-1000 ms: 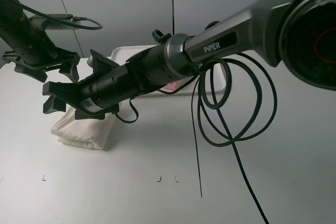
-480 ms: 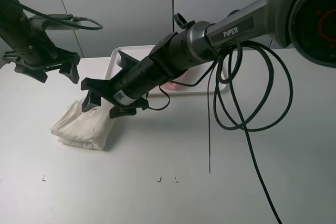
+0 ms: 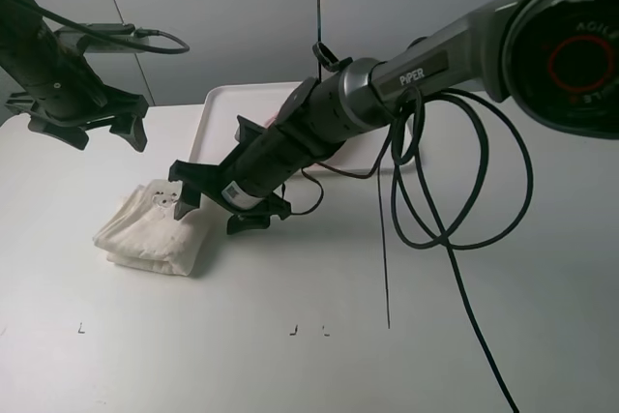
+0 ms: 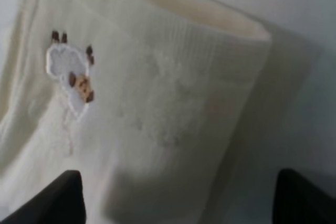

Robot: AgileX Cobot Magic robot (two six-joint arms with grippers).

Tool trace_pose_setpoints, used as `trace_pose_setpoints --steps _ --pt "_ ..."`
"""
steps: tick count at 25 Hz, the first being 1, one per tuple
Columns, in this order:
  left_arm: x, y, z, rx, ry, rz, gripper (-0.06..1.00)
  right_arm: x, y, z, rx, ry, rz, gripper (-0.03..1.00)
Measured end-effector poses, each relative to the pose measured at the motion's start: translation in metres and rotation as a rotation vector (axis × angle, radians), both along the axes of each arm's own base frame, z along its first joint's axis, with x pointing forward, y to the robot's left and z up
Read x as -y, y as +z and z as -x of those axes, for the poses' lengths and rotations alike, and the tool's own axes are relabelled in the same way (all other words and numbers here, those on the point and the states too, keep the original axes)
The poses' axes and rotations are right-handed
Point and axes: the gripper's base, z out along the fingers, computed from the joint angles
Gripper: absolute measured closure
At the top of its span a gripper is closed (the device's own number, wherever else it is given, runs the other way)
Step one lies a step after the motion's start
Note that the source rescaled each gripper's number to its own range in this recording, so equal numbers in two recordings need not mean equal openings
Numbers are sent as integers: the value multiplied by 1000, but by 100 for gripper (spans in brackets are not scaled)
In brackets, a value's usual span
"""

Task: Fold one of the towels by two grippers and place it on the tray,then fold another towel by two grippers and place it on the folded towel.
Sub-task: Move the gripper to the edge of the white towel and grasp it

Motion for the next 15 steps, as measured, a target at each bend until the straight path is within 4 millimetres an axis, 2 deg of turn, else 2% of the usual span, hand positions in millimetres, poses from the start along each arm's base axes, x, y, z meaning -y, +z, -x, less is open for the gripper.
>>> trace_pose_setpoints --steps 8,10,13,14,15 --pt "1 0 0 2 -9 4 -5 -13 -8 11 -16 11 -43 30" --pt "1 0 0 1 -8 5 -5 -14 -10 11 -5 10 -40 44" --pt "1 0 0 1 -8 5 -5 -14 -12 10 5 -4 -42 85" --pt "1 0 0 1 -9 5 -5 -15 -11 9 8 -2 -49 89" --pt "1 0 0 1 -10 4 -5 -15 -11 9 13 0 -56 89"
